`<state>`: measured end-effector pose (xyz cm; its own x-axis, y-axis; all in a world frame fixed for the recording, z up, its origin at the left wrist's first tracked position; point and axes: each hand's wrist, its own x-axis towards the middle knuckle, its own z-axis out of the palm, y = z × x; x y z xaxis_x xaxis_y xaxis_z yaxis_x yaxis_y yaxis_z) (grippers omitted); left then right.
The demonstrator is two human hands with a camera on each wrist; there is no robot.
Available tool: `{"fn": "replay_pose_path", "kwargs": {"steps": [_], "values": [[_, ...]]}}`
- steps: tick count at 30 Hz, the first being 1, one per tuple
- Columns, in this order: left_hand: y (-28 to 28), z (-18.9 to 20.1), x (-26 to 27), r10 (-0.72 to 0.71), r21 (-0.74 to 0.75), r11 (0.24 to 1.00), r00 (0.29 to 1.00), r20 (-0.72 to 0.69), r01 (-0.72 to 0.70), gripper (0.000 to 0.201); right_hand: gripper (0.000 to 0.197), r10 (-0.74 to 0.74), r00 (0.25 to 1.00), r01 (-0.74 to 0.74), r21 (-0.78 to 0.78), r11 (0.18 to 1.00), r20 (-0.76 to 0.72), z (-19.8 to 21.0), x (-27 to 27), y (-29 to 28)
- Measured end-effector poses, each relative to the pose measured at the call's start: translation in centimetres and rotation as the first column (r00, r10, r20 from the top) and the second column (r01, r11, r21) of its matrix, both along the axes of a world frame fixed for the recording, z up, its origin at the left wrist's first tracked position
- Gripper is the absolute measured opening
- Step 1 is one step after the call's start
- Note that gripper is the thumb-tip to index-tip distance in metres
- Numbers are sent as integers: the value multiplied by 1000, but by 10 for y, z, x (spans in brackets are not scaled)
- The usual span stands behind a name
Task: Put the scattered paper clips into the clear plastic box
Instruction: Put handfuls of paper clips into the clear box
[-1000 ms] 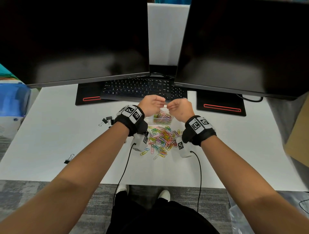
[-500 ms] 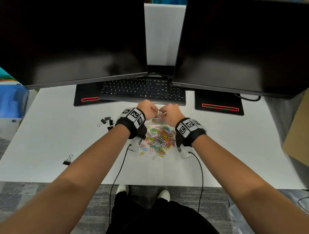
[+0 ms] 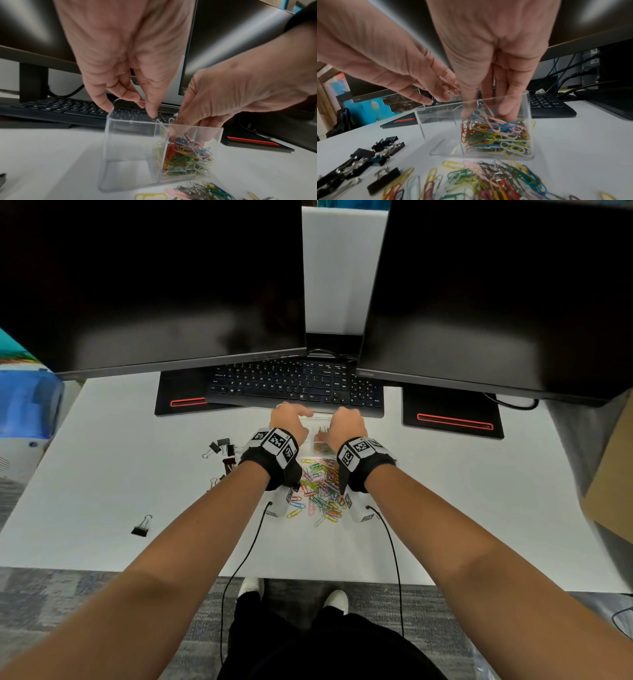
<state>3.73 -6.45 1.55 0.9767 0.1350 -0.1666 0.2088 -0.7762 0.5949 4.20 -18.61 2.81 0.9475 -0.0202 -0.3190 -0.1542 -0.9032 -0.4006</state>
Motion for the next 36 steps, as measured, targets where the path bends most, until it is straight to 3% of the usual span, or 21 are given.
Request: {"fn": "replay_pose_path", "kwargs": {"steps": [2,5,8,16,20,24,27,30,36], "values": [[1,0,-1,8,-21,1000,1000,-1,-8,35,43,13,1000,-13,-5,1000,-11,2,1,4],[6,-6,-7,-17,10,1000,994,-111,18,33,26,19,1000,-20,19,1000,8,2,2,2],[12,-20,-19,50,-26,998,985,-165,-55,29,19,35,998,-42,110,993,58,7,6,-8],[12,-15,-23,124,-75,988,979,-161,-137,32,20,54,998,-57,88,994,31,11,14,-29],[9,-16,-21,55,-48,997,991,-122,-61,26,16,58,992,-67,78,995,115,9,14,-24],[4,-13,-18,51,-39,998,998,-24,-52,24,20,231,965,-229,-29,973,124,6,5,-12],[2,-11,-14,61,-76,995,998,-19,-62,24,44,180,984,-180,-82,980,3,-6,3,-6],[-3,-10,-10,63,-87,994,998,-28,-65,24,49,75,997,-76,-72,994,-18,-8,4,-1],[-4,-10,-9,70,-88,994,997,-24,-72,25,27,38,999,-37,-15,999,9,-6,10,-3]]}}
